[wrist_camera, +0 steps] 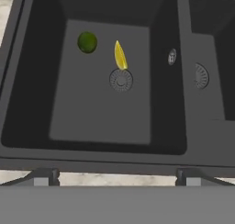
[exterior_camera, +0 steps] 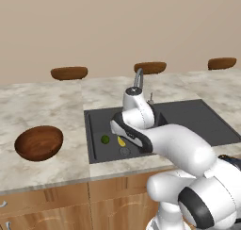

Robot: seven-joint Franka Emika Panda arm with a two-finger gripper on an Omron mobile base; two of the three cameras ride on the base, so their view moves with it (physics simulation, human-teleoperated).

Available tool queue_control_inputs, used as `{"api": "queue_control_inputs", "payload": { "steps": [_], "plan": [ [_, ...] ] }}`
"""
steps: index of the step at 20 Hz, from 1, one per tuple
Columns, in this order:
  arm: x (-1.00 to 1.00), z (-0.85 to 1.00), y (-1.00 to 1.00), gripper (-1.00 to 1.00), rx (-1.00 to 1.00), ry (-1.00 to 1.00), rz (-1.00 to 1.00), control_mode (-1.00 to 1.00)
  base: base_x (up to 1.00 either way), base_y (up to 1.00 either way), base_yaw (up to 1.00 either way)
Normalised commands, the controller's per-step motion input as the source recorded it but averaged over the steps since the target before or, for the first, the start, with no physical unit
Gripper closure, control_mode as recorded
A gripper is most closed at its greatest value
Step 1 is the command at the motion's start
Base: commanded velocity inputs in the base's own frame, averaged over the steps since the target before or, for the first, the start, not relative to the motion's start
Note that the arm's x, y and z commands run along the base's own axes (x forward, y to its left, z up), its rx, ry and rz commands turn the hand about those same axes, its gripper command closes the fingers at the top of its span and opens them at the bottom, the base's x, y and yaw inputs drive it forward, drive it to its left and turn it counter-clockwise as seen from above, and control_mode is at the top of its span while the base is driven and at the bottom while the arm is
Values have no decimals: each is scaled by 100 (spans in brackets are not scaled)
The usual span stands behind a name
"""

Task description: Remove the lemon wedge and lime from the sink. Then move the bowl and cup from the counter to the sink for washing.

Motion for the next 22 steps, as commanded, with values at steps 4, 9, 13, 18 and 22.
{"api": "queue_control_inputs", "payload": {
  "steps": [4,9,13,18,22],
  "plan": [
    [22,-21,0,-100,0,0,0,-100,0,0,0],
    [18,-17,-2,-100,0,0,0,-100,0,0,0],
    [16,-17,-7,-100,0,0,0,-100,0,0,0],
    [17,-17,-4,-100,0,0,0,-100,0,0,0],
    [17,-19,-3,-100,0,1,0,-100,0,0,0]
  ]
}}
